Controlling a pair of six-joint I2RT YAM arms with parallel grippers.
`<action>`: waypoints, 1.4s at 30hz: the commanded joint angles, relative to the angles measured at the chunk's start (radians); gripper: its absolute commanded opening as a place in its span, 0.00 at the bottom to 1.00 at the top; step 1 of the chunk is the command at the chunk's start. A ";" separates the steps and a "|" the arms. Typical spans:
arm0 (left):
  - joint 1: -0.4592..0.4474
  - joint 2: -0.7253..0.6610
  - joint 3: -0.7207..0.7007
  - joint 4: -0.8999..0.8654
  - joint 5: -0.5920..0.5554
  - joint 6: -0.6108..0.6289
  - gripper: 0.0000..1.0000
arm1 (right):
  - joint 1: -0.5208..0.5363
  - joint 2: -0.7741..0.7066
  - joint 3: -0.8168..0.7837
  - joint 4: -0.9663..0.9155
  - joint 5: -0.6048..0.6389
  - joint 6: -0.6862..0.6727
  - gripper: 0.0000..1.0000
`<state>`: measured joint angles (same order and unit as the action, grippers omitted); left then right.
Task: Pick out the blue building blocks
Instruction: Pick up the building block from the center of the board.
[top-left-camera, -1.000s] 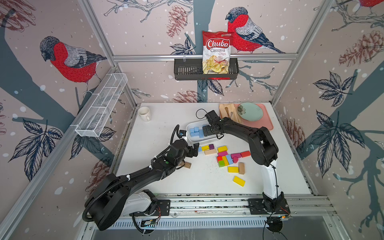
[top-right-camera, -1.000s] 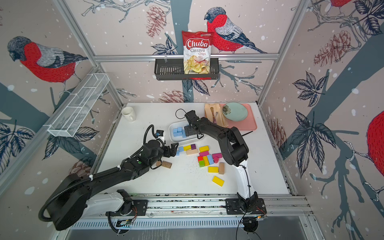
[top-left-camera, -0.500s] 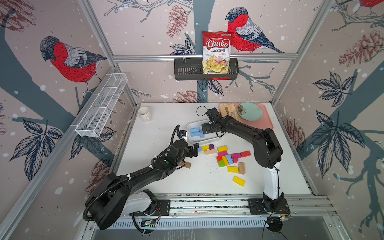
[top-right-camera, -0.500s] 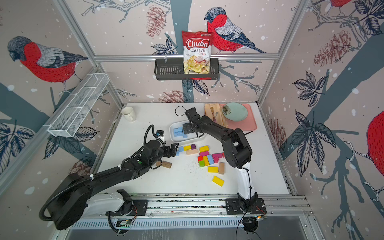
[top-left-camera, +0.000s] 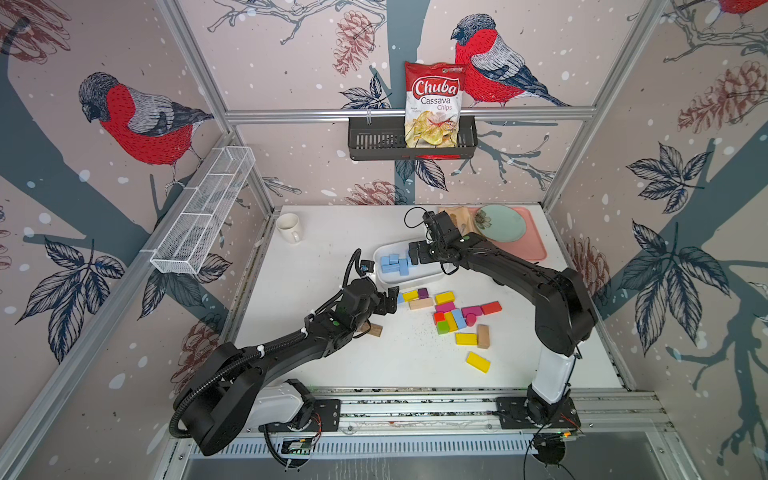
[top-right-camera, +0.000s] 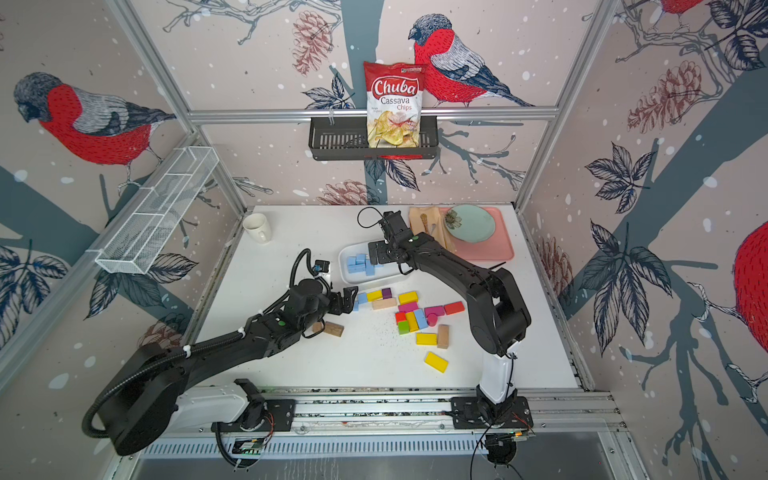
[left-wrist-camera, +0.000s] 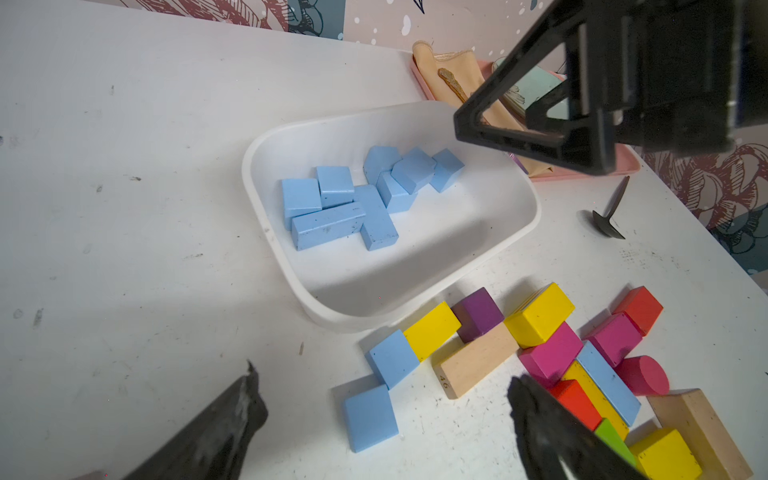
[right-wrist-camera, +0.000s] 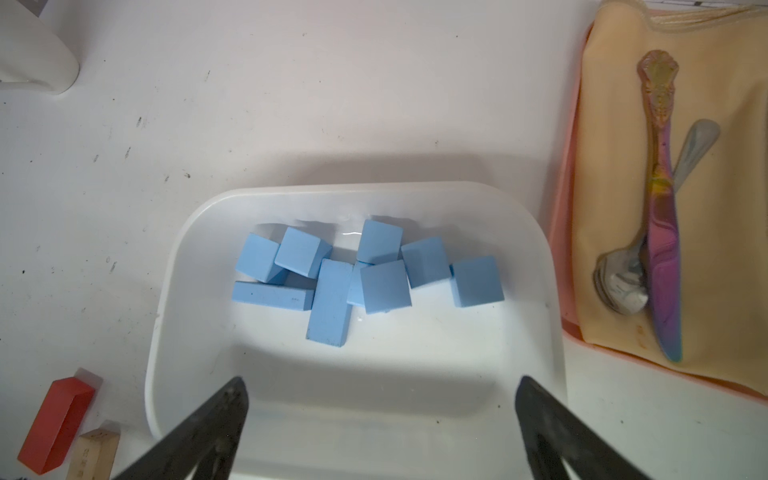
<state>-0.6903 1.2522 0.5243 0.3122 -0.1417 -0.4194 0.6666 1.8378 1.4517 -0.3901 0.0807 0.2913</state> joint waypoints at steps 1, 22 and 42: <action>0.000 0.007 0.013 -0.015 0.027 0.006 0.93 | -0.002 -0.066 -0.064 0.034 0.011 0.012 1.00; -0.077 0.251 0.244 -0.421 -0.029 0.009 0.78 | -0.036 -0.432 -0.445 0.124 -0.078 -0.050 0.99; -0.084 0.397 0.318 -0.447 -0.050 -0.038 0.57 | -0.038 -0.493 -0.494 0.142 -0.070 -0.085 1.00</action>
<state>-0.7753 1.6402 0.8284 -0.1226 -0.1654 -0.4431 0.6281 1.3361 0.9493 -0.2684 0.0147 0.2306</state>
